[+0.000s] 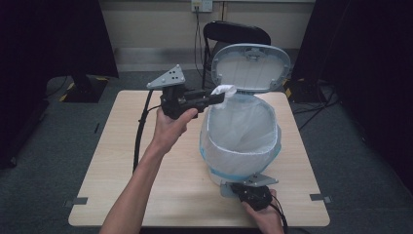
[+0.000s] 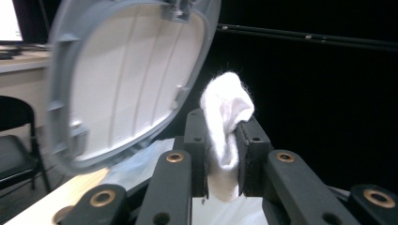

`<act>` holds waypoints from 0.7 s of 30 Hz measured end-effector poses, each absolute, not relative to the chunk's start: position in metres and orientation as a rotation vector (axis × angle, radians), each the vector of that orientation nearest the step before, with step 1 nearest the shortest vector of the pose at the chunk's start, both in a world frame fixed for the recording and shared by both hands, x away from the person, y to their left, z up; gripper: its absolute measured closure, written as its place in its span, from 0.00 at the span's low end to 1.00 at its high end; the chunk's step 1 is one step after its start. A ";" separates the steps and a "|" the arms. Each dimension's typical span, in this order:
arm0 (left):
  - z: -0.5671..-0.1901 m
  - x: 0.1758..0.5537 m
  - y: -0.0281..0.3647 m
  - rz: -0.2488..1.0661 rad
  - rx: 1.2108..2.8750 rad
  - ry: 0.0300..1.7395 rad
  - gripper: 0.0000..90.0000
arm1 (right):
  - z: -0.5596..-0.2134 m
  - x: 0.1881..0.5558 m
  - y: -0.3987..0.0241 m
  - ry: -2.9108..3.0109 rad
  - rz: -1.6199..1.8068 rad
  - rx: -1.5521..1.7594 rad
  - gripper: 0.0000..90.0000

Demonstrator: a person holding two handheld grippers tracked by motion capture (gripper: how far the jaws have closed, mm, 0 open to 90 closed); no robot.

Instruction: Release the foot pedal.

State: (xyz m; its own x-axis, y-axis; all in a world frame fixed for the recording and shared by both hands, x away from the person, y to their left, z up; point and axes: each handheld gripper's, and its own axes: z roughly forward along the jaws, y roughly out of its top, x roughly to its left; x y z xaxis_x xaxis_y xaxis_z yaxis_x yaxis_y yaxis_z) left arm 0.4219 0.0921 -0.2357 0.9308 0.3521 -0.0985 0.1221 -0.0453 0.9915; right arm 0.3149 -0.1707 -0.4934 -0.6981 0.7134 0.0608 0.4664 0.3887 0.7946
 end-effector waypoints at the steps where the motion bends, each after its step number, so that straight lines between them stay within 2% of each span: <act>1: -0.235 0.423 0.089 0.189 1.625 0.365 0.86 | -0.493 0.315 -0.171 2.360 1.207 1.031 0.92; 4: -0.235 0.424 0.082 0.178 1.636 0.356 0.85 | -0.493 0.315 -0.171 2.361 1.202 1.035 0.92; 5: -0.234 0.425 0.079 0.169 1.633 0.360 0.80 | -0.493 0.315 -0.171 2.362 1.202 1.033 0.92; 6: -0.234 0.425 0.078 0.162 1.632 0.361 0.80 | -0.493 0.315 -0.171 2.362 1.202 1.033 0.92; 7: -0.232 0.428 0.074 0.145 1.622 0.370 0.74 | -0.493 0.314 -0.170 2.359 1.201 1.036 0.92; 9: -0.231 0.429 0.071 0.137 1.621 0.370 0.72 | -0.493 0.314 -0.170 2.358 1.200 1.038 0.92; 12: -0.231 0.433 0.062 0.135 1.639 0.398 0.53 | -0.493 0.314 -0.170 2.358 1.200 1.037 0.92; 14: -0.231 0.433 0.058 0.147 1.645 0.411 0.46 | -0.493 0.314 -0.170 2.358 1.201 1.038 0.92; 21: -0.231 0.432 0.057 0.148 1.664 0.386 0.38 | -0.494 0.315 -0.171 2.359 1.209 1.034 0.92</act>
